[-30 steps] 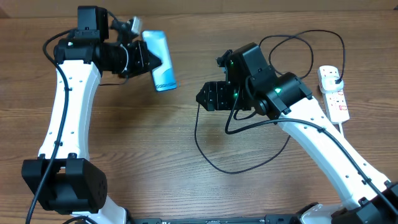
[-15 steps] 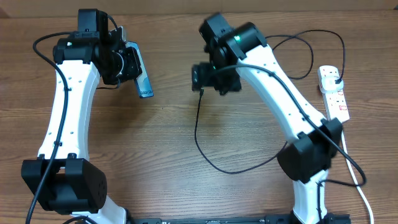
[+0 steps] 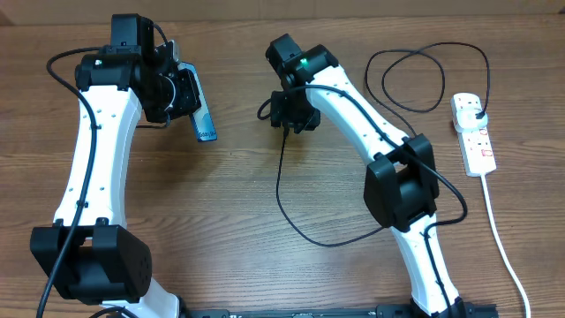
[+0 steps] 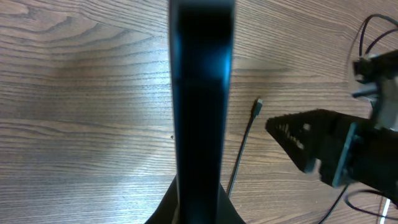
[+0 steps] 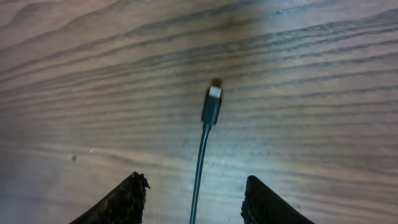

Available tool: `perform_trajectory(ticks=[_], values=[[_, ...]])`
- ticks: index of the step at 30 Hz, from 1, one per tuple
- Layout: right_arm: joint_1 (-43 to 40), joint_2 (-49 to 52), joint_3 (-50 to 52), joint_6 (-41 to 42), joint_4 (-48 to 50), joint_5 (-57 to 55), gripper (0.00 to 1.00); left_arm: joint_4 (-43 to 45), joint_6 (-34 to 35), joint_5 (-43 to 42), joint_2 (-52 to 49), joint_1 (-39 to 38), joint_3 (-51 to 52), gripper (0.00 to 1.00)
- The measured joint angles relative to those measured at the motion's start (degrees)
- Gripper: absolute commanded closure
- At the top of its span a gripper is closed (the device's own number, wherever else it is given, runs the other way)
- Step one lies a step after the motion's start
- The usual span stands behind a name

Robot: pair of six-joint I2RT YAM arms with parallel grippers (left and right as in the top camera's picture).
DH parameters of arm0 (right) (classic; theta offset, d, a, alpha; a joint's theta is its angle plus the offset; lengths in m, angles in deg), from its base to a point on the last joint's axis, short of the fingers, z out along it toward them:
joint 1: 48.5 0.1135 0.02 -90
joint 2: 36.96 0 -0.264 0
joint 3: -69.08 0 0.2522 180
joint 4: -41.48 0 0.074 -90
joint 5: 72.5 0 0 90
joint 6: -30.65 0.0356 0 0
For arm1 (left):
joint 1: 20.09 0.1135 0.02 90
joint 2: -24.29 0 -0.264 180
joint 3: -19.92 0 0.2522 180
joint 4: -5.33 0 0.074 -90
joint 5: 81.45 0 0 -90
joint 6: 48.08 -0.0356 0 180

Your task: Plug charger to phone and switch on socket

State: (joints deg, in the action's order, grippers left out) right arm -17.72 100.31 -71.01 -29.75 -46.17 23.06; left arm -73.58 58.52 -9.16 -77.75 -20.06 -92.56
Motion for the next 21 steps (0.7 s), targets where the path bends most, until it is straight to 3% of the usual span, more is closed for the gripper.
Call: perform_trajectory(ticks=[14, 18, 21], values=[[0.0, 0.4, 10.4, 1.9, 10.6, -0.9, 0.56, 0.1, 0.0, 0.0, 0.0, 0.0, 0.0, 0.96], [0.0, 0.4, 12.0, 2.0, 12.5, -1.1, 0.66, 0.2, 0.0, 0.0, 0.0, 0.0, 0.0, 0.96], [0.0, 0.4, 12.3, 2.2, 13.2, -1.2, 0.67, 0.2, 0.0, 0.0, 0.0, 0.0, 0.0, 0.96]])
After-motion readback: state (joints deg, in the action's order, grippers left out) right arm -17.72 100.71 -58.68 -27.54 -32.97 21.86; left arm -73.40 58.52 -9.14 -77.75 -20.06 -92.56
